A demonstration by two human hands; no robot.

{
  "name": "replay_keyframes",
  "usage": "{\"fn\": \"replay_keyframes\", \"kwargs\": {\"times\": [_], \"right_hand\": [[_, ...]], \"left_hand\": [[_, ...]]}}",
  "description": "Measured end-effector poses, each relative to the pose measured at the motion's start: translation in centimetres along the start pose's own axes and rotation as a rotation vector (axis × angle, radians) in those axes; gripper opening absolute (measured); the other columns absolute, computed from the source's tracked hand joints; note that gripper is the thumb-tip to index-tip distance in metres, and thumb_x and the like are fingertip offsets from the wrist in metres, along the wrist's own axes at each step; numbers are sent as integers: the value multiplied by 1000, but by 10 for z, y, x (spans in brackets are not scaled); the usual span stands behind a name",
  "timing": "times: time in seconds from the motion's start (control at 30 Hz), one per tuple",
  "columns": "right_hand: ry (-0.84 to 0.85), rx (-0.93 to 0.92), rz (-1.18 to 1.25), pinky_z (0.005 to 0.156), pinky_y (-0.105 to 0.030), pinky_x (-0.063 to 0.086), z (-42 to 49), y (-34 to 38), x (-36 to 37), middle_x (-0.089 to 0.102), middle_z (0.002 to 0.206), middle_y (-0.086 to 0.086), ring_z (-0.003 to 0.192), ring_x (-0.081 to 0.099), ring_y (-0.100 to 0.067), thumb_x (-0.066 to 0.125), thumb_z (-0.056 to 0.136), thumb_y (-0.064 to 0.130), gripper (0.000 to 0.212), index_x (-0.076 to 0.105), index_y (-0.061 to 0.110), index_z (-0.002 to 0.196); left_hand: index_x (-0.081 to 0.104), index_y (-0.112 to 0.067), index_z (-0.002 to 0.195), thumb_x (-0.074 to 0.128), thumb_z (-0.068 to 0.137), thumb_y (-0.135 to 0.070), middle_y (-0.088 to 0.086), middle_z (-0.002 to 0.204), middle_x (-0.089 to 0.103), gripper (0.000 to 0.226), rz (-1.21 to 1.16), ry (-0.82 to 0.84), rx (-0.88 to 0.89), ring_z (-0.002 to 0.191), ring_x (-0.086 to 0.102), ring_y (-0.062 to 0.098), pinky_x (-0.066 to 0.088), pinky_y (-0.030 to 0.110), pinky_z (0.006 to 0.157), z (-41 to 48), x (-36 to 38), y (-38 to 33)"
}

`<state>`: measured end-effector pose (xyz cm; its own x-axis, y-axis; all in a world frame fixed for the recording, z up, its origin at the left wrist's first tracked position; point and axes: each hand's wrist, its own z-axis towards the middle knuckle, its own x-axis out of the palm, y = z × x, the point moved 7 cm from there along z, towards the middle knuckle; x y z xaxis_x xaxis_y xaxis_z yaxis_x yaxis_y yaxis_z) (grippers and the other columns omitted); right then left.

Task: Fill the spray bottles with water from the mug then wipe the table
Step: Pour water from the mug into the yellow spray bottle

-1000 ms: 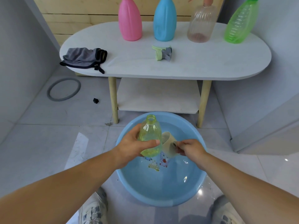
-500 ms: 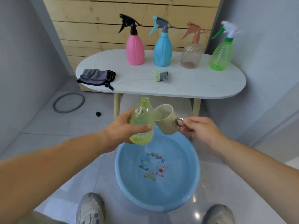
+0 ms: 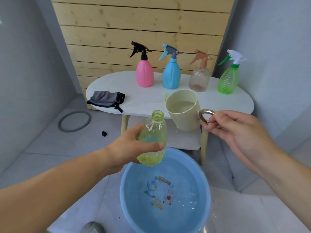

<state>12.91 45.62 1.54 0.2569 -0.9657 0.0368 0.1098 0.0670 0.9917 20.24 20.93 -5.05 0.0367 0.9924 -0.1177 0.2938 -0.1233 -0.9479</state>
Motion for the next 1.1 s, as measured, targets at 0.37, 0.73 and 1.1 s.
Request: {"fn": "replay_keyframes", "kwargs": {"times": [0.37,0.73,1.1], "right_hand": [[76,-201,-213,103,-54,46,-2,30,7,73,86,-12,103,68,-31,68,65,74,60,76,19,86],[74,-283,-358,98,-37,50,-7,42,22,73,81,-7,93,68,-23,60,95,15,24,73,17,75],[65,-312,-403,88,-24,50,-9,46,23,73,81,-4,88,67,-18,60,95,15,23,73,21,77]], "left_hand": [[63,-33,126,93,71,-24,1,113,76,63,-7,-41,-43,101,76,24,59,58,91,9,-2,7],[62,-36,127,92,70,-26,-1,114,76,65,-12,-17,-60,102,76,22,59,59,92,6,-1,16],[63,-40,123,91,69,-30,-6,111,76,63,-4,-16,-69,101,76,20,60,59,90,9,4,19]]}}
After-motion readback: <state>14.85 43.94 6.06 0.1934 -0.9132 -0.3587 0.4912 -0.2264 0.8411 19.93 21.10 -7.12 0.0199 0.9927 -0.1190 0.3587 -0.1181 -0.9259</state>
